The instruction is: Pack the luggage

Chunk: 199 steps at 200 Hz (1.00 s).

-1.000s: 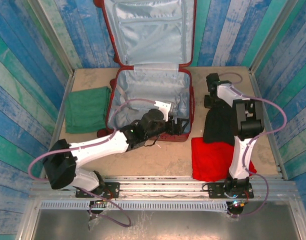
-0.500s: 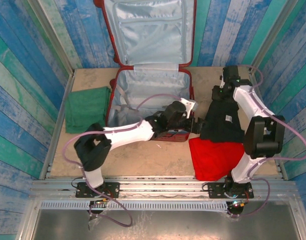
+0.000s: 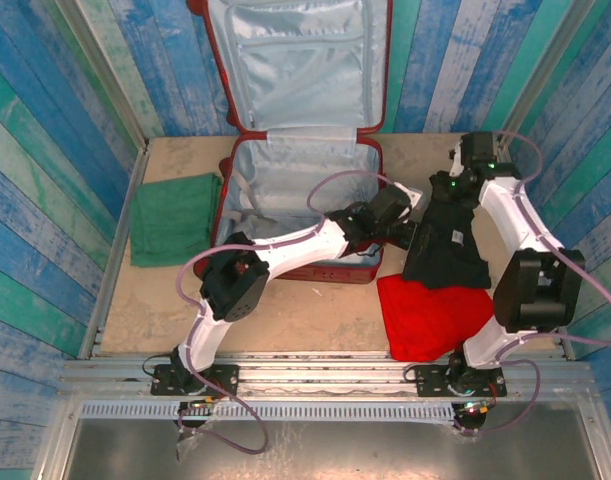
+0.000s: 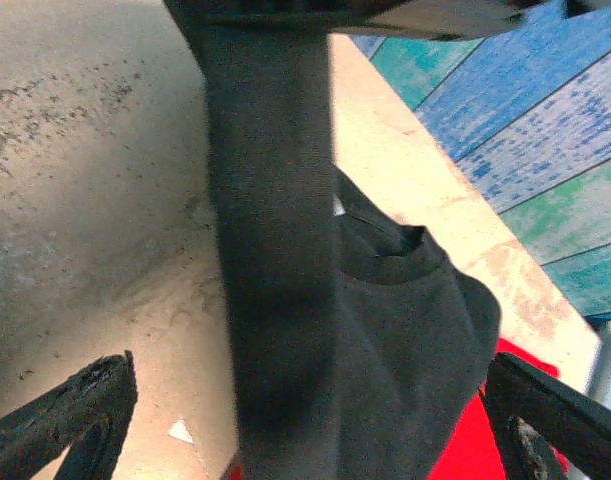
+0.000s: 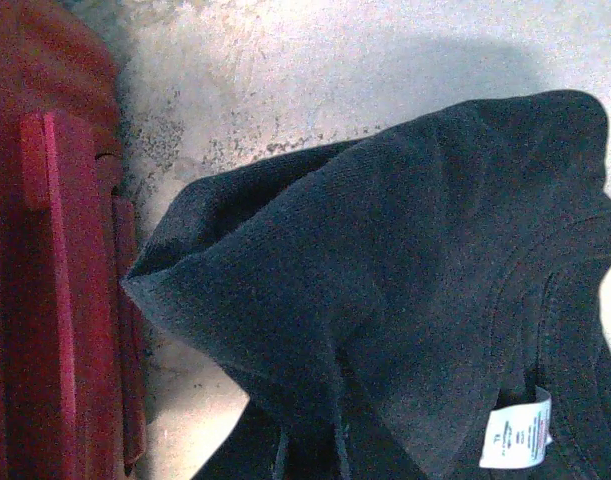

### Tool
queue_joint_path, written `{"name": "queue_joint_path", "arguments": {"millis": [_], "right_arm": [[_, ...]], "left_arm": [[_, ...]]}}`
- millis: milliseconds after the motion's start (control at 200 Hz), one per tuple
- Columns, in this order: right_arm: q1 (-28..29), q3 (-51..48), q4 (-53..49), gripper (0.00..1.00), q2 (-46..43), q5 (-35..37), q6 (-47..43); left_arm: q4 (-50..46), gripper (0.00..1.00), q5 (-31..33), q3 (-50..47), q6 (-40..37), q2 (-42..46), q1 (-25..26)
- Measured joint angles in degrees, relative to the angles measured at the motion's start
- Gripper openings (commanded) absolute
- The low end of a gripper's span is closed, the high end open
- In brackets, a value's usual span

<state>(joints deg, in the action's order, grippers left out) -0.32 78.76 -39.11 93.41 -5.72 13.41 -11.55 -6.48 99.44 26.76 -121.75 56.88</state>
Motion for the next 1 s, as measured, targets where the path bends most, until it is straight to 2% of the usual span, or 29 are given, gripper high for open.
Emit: {"name": "queue_joint_path", "arguments": {"millis": [230, 511, 781, 906, 996], "right_arm": [[-0.9, 0.0, -0.9, 0.01, -2.2, -2.4, 0.0], [-0.9, 0.0, -1.6, 0.01, -3.7, -4.1, 0.0], [-1.0, 0.0, -2.0, 0.01, -4.8, -4.9, 0.0], [-1.0, 0.4, -2.3, 0.01, -5.7, -4.9, 0.0], [-1.0, 1.0, -2.6, 0.00, -6.2, -5.1, 0.2]], "left_arm": [[-3.1, 0.94, 0.9, 4.6, -3.0, -3.8, 0.5], [-4.0, 1.00, -1.6, 6.6, -2.9, -7.0, 1.5], [-3.7, 0.90, -2.9, 5.3, -0.1, -8.0, 1.7], [-2.0, 0.73, -3.5, 2.8, 1.6, -8.0, 2.4], [-2.6, 0.37, -3.7, 2.1, 2.9, -8.0, 3.1]]}}
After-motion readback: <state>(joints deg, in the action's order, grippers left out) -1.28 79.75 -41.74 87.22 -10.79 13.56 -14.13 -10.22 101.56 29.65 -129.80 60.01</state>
